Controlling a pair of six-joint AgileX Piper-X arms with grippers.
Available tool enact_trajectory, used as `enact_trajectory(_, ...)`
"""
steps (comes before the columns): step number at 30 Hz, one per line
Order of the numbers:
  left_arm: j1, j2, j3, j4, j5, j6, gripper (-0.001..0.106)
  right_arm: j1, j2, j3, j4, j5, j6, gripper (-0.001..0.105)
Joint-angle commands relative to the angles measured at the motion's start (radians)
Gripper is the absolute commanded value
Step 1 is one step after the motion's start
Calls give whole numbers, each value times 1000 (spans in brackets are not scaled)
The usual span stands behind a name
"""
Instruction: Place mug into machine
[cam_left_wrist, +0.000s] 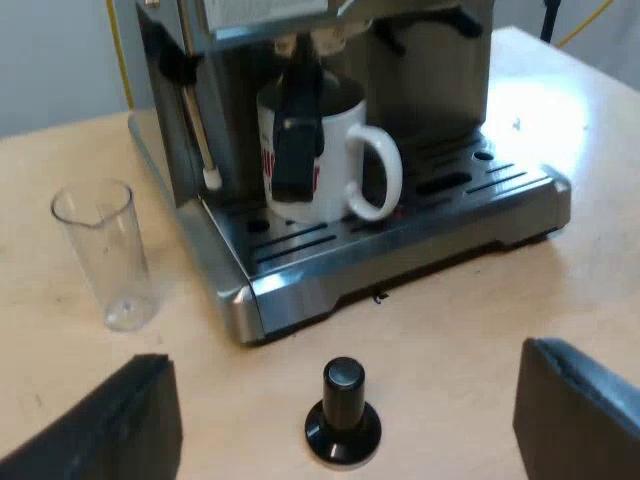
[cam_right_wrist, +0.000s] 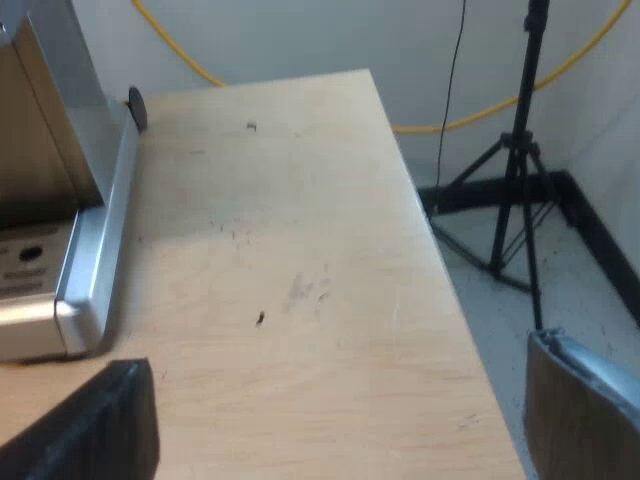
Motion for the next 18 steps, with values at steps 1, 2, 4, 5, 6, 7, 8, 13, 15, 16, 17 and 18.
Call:
enact_trajectory(1, -3, -136, 39, -29, -10, 1, 70, -4, -41, 25, -18, -22, -3, 94)
enact_trajectory(2, -3, -136, 57, -32, -10, 1, 70, -4, -41, 39, -18, -22, 10, 94)
enact_trajectory(4, -3, -136, 78, -32, -10, -3, 70, -4, -41, 55, -18, -22, 23, 94)
enact_trajectory(5, -3, -134, 89, -35, -10, -3, 70, -4, -41, 69, -18, -22, 35, 94)
enact_trajectory(6, -3, -134, 93, -41, -9, -5, 70, -4, -41, 82, -18, -22, 44, 94)
enact_trajectory(7, -3, -134, 93, -41, -9, -5, 70, -4, -41, 89, -18, -22, 46, 94)
enact_trajectory(8, -3, -134, 92, -41, -9, -5, 70, -4, -41, 101, -18, -22, 51, 94)
enact_trajectory(13, -3, -134, 92, -39, -9, -5, 70, -4, -41, 137, -18, -22, 58, 94)
enact_trajectory(15, -3, -134, 92, -39, -9, -5, 70, -4, -41, 155, -18, -22, 58, 94)
enact_trajectory(16, -3, -134, 92, -39, -9, -5, 70, -4, -41, 159, -18, -22, 58, 94)
enact_trajectory(17, -3, -134, 92, -39, -9, -5, 70, -4, -41, 164, -18, -22, 58, 94)
enact_trajectory(18, -3, -134, 92, -39, -9, -5, 70, -4, -41, 164, -18, -22, 58, 94)
